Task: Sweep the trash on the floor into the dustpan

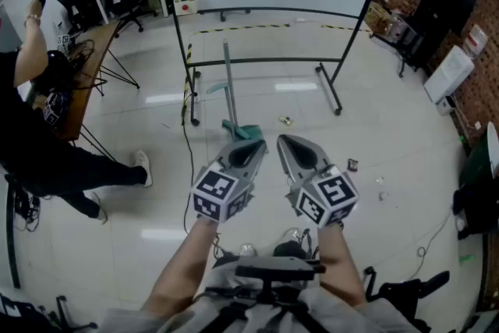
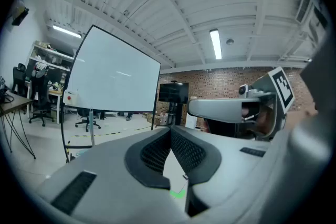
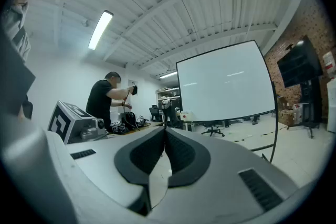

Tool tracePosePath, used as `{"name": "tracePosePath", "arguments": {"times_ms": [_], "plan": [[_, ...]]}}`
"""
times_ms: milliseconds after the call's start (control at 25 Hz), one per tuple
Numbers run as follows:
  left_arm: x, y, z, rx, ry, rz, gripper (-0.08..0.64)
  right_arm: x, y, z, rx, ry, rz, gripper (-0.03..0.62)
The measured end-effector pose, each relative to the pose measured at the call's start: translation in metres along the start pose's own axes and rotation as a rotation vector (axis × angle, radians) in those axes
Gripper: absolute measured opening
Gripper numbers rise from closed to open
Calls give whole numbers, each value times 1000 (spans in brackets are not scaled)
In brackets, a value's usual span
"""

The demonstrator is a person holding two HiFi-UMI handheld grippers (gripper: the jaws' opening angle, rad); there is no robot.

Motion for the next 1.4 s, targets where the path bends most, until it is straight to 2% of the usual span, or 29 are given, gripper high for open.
{"name": "tracePosePath", "arguments": {"times_ms": [240, 480, 720, 1000, 1200, 1400], "plan": [[13, 1, -3, -2, 3, 13, 8, 1, -14, -3, 15, 2, 7, 8], [34, 13, -13, 1, 32, 45, 8, 14, -36, -10, 76, -14, 48, 8], [68, 51, -31, 7, 93, 91, 8, 56, -71, -22, 86, -1, 113, 8], [105, 79, -27, 21, 125, 173, 8, 90, -112, -24, 128, 14, 205, 8], [124, 128, -27, -3, 146, 232, 8, 140, -133, -26, 127, 46, 236, 8], [137, 166, -31, 15, 151, 254, 8, 173, -151, -32, 102, 73, 247, 8]]}}
Point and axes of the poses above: the fingertips, and each gripper's own axes: x forward along the fingers, y to its left, z out of its top, the point moved 1 cm from there along -x, backward along the fingers, and after that the axes turned 9 degrees about -y, right-handed, at the moved point
